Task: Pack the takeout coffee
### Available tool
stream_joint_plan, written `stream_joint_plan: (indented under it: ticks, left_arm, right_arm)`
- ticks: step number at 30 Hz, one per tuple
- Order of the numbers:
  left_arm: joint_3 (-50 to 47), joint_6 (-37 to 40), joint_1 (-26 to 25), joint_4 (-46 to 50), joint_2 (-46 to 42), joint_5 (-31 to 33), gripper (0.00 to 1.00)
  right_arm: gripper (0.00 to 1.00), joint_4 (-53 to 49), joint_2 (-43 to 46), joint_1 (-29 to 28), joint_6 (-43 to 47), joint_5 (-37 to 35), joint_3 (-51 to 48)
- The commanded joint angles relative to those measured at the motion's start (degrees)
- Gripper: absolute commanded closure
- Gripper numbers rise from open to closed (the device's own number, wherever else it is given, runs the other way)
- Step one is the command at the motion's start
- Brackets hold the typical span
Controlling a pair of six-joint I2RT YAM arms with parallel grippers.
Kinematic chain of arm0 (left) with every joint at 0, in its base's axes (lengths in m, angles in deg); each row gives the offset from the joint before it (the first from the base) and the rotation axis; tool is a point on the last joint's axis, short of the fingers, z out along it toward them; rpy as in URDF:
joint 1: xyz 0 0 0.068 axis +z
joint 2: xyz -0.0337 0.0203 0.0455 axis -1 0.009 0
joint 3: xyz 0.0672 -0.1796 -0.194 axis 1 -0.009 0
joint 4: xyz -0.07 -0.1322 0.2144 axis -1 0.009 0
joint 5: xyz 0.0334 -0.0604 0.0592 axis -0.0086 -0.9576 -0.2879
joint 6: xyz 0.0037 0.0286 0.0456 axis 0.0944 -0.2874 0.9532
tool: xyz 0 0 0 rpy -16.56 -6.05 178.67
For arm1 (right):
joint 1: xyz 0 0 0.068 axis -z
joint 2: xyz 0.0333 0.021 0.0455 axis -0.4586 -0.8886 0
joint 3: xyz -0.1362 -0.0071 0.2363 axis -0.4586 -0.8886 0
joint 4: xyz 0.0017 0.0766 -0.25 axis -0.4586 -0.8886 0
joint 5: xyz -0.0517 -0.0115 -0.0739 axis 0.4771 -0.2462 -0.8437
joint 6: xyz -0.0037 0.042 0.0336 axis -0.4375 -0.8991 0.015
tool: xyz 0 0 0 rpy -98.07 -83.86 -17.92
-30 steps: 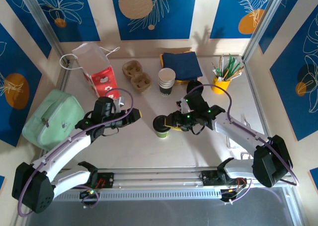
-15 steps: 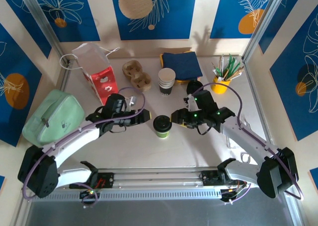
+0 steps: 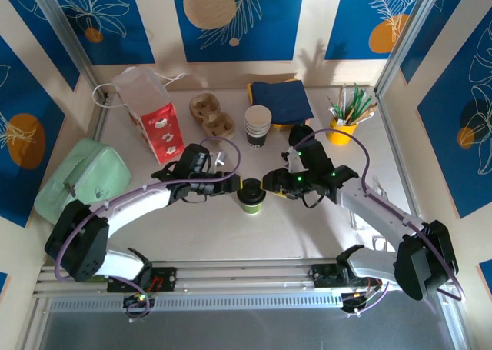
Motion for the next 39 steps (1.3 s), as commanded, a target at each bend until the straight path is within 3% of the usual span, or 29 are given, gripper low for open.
stream_joint_plan:
  ticks: [1,39]
  left_arm:
    - [1.99,1.59,-1.26,-0.77,0.46,-1.18,0.49]
    - [1.63,3.44,-2.53,2.37,-1.78,1.3,0.51]
  right_arm:
    - [0.45,0.44,-1.1,-0.44,-0.28,0.82,-0.08]
    - [0.45,-0.44,-5.85,-2.29,0.28,-1.56,0.74]
